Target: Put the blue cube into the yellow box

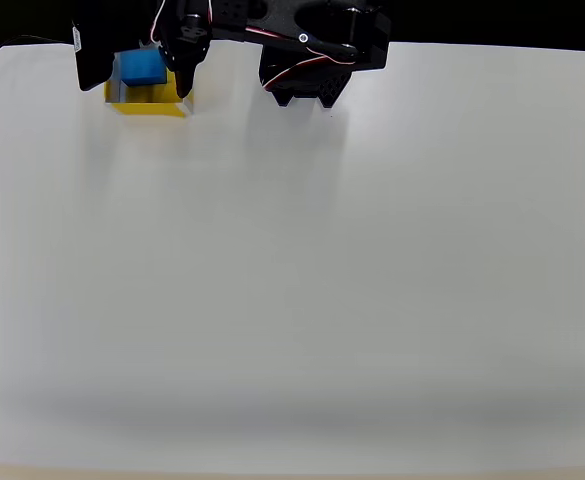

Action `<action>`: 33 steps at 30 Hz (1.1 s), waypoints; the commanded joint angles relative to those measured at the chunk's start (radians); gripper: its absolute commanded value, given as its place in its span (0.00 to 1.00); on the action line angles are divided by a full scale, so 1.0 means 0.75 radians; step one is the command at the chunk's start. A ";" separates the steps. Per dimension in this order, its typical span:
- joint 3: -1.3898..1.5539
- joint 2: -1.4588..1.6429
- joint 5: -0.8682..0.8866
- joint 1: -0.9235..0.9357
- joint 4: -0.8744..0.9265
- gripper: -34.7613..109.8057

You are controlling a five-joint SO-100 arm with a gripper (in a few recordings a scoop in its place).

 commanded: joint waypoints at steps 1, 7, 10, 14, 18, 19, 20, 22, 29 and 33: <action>-0.157 0.125 0.049 -0.131 0.002 0.56; -0.125 0.200 0.278 -0.534 -0.110 0.55; -0.102 0.229 0.362 -0.779 -0.174 0.54; -0.035 0.301 0.409 -1.104 -0.196 0.49; 0.053 0.401 0.454 -1.462 -0.205 0.43; 0.072 0.430 0.466 -1.554 -0.194 0.42; 0.092 0.464 0.481 -1.646 -0.186 0.40; 0.125 0.532 0.517 -1.812 -0.147 0.38; 0.399 0.794 0.744 -2.186 -0.108 0.25; 0.646 0.967 0.855 -2.201 -0.225 0.24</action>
